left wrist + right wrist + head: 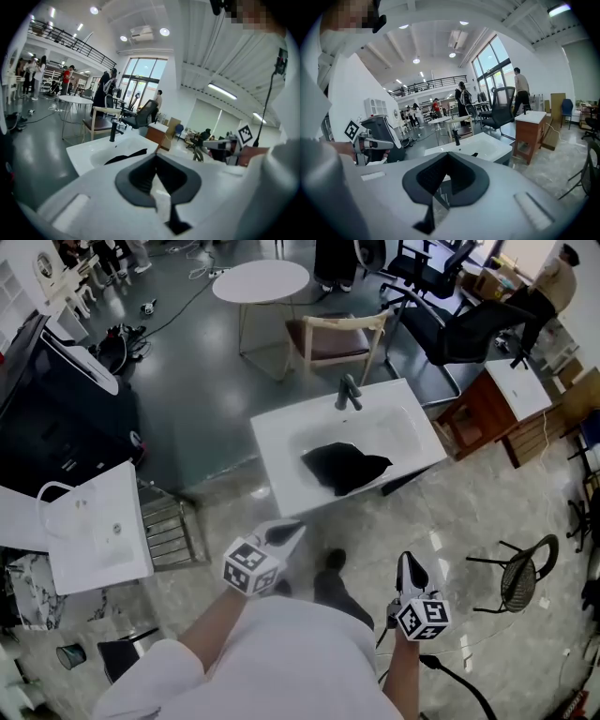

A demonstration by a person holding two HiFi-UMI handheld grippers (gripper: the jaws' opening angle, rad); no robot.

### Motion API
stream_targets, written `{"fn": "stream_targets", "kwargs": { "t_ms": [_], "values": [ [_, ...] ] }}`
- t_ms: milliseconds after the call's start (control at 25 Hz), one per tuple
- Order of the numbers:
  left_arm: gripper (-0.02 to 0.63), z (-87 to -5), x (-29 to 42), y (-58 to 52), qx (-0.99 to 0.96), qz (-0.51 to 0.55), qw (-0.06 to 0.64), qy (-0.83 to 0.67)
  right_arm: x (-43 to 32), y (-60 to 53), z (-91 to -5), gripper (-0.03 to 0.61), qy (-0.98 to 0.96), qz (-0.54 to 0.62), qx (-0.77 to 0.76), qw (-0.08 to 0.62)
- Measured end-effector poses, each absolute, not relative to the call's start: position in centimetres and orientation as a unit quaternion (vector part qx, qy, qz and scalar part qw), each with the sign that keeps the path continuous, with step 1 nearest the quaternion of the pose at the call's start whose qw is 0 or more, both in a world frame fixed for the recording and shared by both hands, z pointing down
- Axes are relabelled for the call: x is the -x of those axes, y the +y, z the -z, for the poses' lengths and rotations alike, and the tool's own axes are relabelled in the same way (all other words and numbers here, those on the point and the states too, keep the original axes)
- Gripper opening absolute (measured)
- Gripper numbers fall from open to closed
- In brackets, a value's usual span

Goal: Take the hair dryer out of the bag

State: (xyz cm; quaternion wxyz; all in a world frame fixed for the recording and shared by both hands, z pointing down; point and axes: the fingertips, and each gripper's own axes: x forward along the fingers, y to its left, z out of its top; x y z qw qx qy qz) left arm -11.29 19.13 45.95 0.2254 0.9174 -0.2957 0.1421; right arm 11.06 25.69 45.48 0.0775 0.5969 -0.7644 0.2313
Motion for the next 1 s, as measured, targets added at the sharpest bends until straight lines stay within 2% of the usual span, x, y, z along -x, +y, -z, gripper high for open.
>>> {"fn": "stream_targets", "kwargs": {
  "t_ms": [640,1000],
  "values": [
    [0.000,-48.8,1.0,9.6,-0.902,-0.150,0.230,-0.332,-19.2,12.8,-48.7,0.005,-0.811,-0.247,-0.521,0.103],
    [0.000,-51.7,-3.7,7.1,-0.899,-0.179,0.232,-0.326,-20.6,10.0,-51.3,0.005,-0.826,-0.270,-0.481,0.115]
  ]
}}
